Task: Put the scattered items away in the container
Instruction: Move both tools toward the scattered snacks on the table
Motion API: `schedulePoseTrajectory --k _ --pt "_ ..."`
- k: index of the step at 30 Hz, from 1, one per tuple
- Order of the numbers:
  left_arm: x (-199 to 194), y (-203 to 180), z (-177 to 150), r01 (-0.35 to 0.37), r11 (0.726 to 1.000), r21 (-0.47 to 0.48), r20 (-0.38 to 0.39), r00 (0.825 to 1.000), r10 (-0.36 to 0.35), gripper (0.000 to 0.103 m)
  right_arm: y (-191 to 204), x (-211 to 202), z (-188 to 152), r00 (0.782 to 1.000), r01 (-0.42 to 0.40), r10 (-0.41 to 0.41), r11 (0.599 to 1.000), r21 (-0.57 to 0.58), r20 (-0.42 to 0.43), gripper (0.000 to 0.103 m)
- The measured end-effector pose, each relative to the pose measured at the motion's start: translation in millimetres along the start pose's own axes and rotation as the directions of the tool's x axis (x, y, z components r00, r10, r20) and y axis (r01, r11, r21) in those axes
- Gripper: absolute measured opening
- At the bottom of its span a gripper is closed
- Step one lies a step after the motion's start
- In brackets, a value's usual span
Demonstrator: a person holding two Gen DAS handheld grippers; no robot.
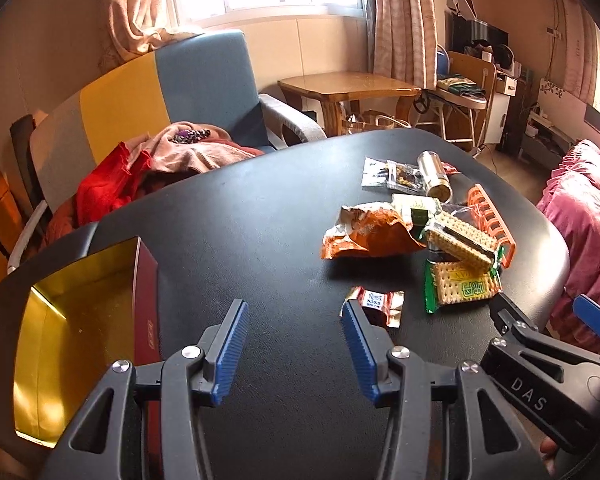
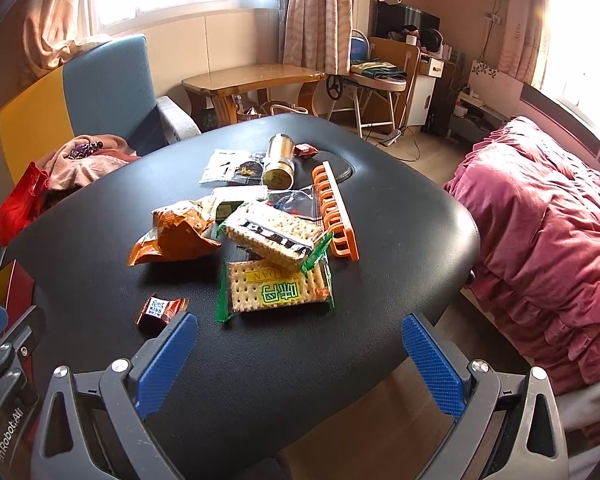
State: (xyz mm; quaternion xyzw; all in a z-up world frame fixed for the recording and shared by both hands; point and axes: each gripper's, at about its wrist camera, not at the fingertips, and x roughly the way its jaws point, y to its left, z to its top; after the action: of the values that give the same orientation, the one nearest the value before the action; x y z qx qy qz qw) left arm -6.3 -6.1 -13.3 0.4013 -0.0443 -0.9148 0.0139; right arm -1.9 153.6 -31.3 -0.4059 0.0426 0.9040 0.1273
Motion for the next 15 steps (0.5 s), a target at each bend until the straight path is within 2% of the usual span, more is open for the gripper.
schedulePoseTrajectory --k 3,5,8,11,15 --pt "5.6 -0.7 -5.2 0.018 1.0 0.007 -0.016 1.0 -0.018 0.049 -2.3 2.2 -1.6 1.0 -0.013 0.013 1.0 -0.001 -0.005 0.103" --pt "12.7 2.2 -11.7 0.061 0.998 -0.001 -0.044 0.997 -0.061 0.049 -5.2 4.8 -3.2 0.999 -0.043 0.043 0.999 -0.001 -0.013 0.103" --pt "24.0 10.5 -23.0 0.13 0.991 -0.03 -0.084 0.988 -0.132 0.05 -12.4 12.7 -6.7 0.988 -0.152 0.152 0.988 0.009 -0.039 0.103" --pt "32.8 16.6 -34.5 0.131 0.991 -0.037 -0.103 0.986 -0.134 0.05 -20.1 22.1 -9.5 0.957 -0.279 0.28 0.96 0.025 -0.069 0.103" --pt "39.0 24.6 -48.4 0.102 0.994 -0.029 -0.126 0.986 -0.105 0.05 -21.0 33.4 -7.0 0.899 -0.427 0.427 0.904 0.023 -0.095 0.103"
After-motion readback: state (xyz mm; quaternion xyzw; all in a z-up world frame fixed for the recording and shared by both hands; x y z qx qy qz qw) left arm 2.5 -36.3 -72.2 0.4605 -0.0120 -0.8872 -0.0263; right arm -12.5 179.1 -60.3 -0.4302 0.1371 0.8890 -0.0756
